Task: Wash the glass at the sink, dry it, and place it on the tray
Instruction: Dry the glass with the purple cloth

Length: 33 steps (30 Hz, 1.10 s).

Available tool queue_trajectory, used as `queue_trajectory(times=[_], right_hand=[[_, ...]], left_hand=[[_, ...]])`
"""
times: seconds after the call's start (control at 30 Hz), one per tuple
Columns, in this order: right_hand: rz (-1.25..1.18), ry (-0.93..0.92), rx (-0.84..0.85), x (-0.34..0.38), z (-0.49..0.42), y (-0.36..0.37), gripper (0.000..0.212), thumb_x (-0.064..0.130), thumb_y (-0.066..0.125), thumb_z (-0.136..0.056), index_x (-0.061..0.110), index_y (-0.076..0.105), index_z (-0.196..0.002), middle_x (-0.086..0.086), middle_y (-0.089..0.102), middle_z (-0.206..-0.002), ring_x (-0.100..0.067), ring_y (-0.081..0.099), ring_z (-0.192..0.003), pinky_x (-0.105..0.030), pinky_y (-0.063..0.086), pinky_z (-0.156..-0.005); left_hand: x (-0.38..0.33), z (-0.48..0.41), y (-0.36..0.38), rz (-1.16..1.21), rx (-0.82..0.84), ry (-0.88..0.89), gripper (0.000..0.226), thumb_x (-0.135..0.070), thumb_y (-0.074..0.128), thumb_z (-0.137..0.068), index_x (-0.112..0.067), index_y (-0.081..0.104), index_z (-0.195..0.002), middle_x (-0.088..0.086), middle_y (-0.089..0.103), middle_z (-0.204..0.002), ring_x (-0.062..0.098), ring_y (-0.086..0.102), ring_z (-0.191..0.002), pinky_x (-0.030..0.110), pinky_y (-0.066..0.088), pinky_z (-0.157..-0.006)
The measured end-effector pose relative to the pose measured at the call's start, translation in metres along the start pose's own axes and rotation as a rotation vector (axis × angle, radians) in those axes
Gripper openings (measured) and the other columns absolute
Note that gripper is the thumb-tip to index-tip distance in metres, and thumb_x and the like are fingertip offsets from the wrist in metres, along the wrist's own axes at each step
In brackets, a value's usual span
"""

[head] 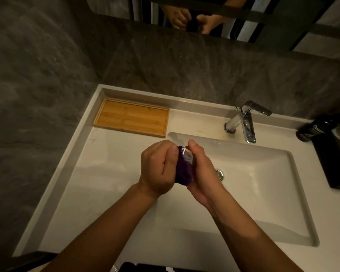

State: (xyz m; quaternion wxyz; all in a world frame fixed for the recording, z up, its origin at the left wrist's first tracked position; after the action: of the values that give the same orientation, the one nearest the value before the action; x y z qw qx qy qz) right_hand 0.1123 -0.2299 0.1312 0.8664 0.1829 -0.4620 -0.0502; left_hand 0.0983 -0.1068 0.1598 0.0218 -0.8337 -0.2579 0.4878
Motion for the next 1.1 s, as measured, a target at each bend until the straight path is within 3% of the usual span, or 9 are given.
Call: queue_trajectory(times=[0.13, 0.27, 0.4, 0.5, 0.6, 0.77, 0.83, 0.97, 1.1], right_hand=[[-0.143, 0.162, 0.082, -0.004, 0.004, 0.007, 0.054, 0.055, 0.065, -0.088, 0.008, 0.076, -0.114, -0.019, 0.077, -0.111, -0.031, 0.072, -0.108, -0.044, 0.059, -0.098], [0.075, -0.049, -0.003, -0.001, -0.002, 0.006, 0.062, 0.055, 0.066, -0.085, 0.011, 0.070, -0.128, -0.023, 0.074, -0.124, -0.038, 0.072, -0.119, -0.047, 0.063, -0.094], [0.050, -0.104, -0.037, 0.004, -0.004, 0.009, 0.048, 0.056, 0.062, -0.089, 0.016, 0.077, -0.112, -0.012, 0.082, -0.101, -0.027, 0.079, -0.099, -0.041, 0.063, -0.087], [-0.132, 0.075, 0.020, 0.006, -0.002, 0.010, 0.048, 0.057, 0.060, -0.095, 0.014, 0.079, -0.108, -0.011, 0.081, -0.096, -0.021, 0.080, -0.086, -0.037, 0.064, -0.082], [-0.029, 0.125, 0.054, 0.011, -0.001, 0.009, 0.048, 0.057, 0.058, -0.099, 0.015, 0.079, -0.109, -0.013, 0.082, -0.103, -0.024, 0.079, -0.093, -0.041, 0.064, -0.085], [0.239, -0.090, 0.033, 0.018, 0.000, 0.011, 0.036, 0.062, 0.061, -0.086, 0.035, 0.083, -0.095, -0.002, 0.084, -0.099, -0.023, 0.080, -0.102, -0.042, 0.065, -0.090], [0.177, -0.070, 0.026, 0.016, -0.002, 0.010, 0.038, 0.058, 0.059, -0.095, 0.031, 0.084, -0.097, -0.008, 0.084, -0.100, -0.026, 0.080, -0.100, -0.045, 0.064, -0.093], [-0.131, 0.167, 0.057, 0.009, 0.000, 0.005, 0.053, 0.057, 0.061, -0.097, 0.011, 0.077, -0.119, -0.016, 0.081, -0.104, -0.025, 0.081, -0.090, -0.041, 0.067, -0.083], [-0.077, 0.122, 0.043, 0.004, 0.000, -0.007, 0.053, 0.054, 0.058, -0.099, 0.010, 0.075, -0.123, -0.019, 0.079, -0.117, -0.033, 0.076, -0.113, -0.050, 0.061, -0.099]], left_hand=[[0.010, 0.004, -0.004, 0.075, 0.017, -0.044, 0.046, -0.031, 0.039, -0.104, 0.000, 0.061, -0.077, 0.004, 0.055, -0.066, 0.011, 0.052, -0.058, 0.015, 0.040, -0.053], [0.008, -0.010, -0.004, -0.123, 0.048, -0.071, 0.030, -0.026, 0.037, -0.102, -0.021, 0.055, -0.077, -0.015, 0.046, -0.062, -0.001, 0.047, -0.054, 0.005, 0.032, -0.055], [-0.004, -0.015, 0.000, -0.141, -0.001, -0.051, 0.031, -0.025, 0.039, -0.102, -0.019, 0.058, -0.078, -0.015, 0.047, -0.064, -0.002, 0.045, -0.054, 0.004, 0.032, -0.056], [-0.003, -0.004, -0.003, 0.052, -0.050, -0.048, 0.033, -0.022, 0.040, -0.100, -0.008, 0.060, -0.078, -0.004, 0.054, -0.068, 0.004, 0.050, -0.057, 0.013, 0.038, -0.053], [0.005, -0.001, -0.006, 0.081, -0.049, -0.106, 0.029, -0.025, 0.039, -0.101, -0.017, 0.057, -0.079, -0.009, 0.053, -0.066, 0.000, 0.053, -0.059, 0.011, 0.039, -0.053], [0.003, -0.014, -0.002, -0.109, 0.031, -0.089, 0.034, -0.027, 0.041, -0.102, -0.018, 0.063, -0.078, -0.015, 0.050, -0.063, -0.002, 0.051, -0.056, 0.006, 0.035, -0.055], [-0.002, -0.015, -0.001, -0.091, 0.008, -0.072, 0.031, -0.025, 0.043, -0.101, -0.020, 0.062, -0.077, -0.018, 0.049, -0.062, -0.002, 0.050, -0.055, 0.004, 0.033, -0.054], [-0.002, -0.001, 0.000, 0.039, -0.055, -0.039, 0.035, -0.019, 0.045, -0.099, -0.003, 0.062, -0.073, -0.002, 0.055, -0.063, -0.002, 0.051, -0.056, 0.011, 0.036, -0.050], [0.006, -0.006, 0.005, 0.039, 0.021, -0.123, 0.042, -0.025, 0.043, -0.101, -0.004, 0.062, -0.070, 0.003, 0.058, -0.058, 0.011, 0.054, -0.052, 0.025, 0.040, -0.045]])
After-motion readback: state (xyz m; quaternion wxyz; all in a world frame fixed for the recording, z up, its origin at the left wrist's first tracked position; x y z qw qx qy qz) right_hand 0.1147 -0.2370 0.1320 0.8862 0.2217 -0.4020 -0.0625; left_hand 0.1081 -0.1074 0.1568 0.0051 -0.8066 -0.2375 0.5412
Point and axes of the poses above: each hand's wrist, its own z-axis away from the middle knuckle, its own y-axis out of the palm, x = y × z, the point moved 5 cm from there along -z, towards the middle knuckle
